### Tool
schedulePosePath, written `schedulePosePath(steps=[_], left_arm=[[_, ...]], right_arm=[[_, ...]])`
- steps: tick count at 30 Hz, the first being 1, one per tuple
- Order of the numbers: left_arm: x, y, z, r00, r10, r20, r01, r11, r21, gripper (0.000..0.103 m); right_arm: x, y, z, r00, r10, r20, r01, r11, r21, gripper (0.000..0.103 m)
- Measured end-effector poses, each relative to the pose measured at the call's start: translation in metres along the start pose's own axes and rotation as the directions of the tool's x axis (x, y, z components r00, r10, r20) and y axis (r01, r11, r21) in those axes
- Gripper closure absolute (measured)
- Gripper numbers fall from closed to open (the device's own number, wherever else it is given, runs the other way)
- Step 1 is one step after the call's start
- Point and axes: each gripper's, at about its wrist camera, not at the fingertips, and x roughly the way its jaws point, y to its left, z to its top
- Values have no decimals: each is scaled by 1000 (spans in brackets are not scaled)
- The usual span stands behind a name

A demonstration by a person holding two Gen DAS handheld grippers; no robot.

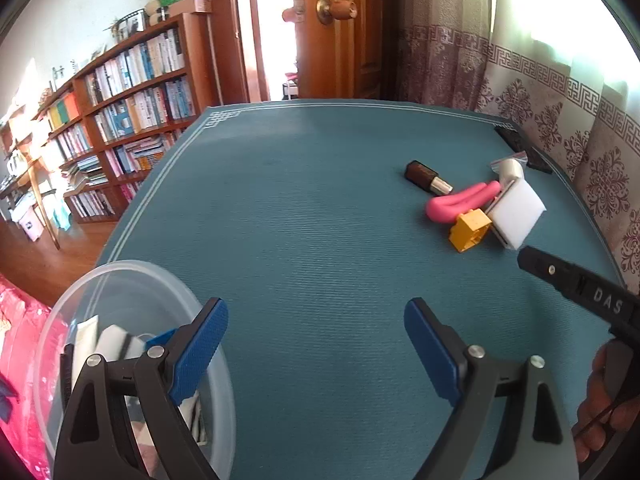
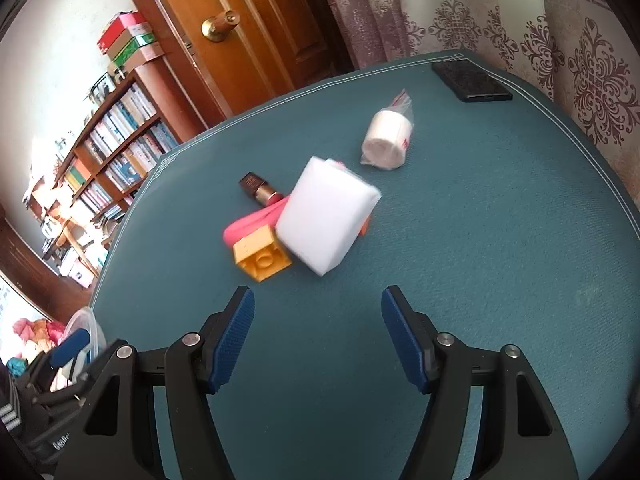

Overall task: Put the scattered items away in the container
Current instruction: 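Move both tools back toward the remaining items on the table, then grasp the second white sponge with the right tool while the left tool grasps the yellow lego brick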

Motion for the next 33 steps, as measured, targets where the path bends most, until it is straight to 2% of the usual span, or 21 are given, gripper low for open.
schedulePosePath(steps=[7, 13, 16, 24, 27, 28, 29, 33], left_arm=[[16, -18, 8, 999, -48, -25, 48, 999, 13, 11], [26, -31, 16, 997, -65, -33, 66, 997, 25, 11], [30, -33, 17, 997, -72, -40, 73, 997, 25, 11], [40, -39, 22, 995, -85, -55, 86, 996, 25, 11], [43, -41, 23, 994, -85, -61, 87, 996, 27, 11], [44, -41, 23, 994, -88, -62, 89, 996, 26, 11], [45, -41, 23, 994, -90, -64, 92, 995, 24, 11], [50, -44, 25, 991, -109, -74, 110, 994, 12, 11]], right_arm=[[19, -18, 22, 999, -4, -32, 7, 996, 87, 33], [33, -28, 37, 996, 63, -62, -52, 986, 156, 33], [36, -27, 41, 996, 70, -62, -58, 983, 172, 33], [55, -12, 48, 996, 53, -77, -42, 990, 137, 33], [55, -9, 49, 997, 47, -58, -41, 994, 103, 34], [53, -10, 48, 998, 41, -48, -36, 995, 89, 36], [51, -9, 48, 999, 35, -41, -31, 997, 76, 45], [47, -12, 46, 999, 27, -39, -25, 998, 55, 48]])
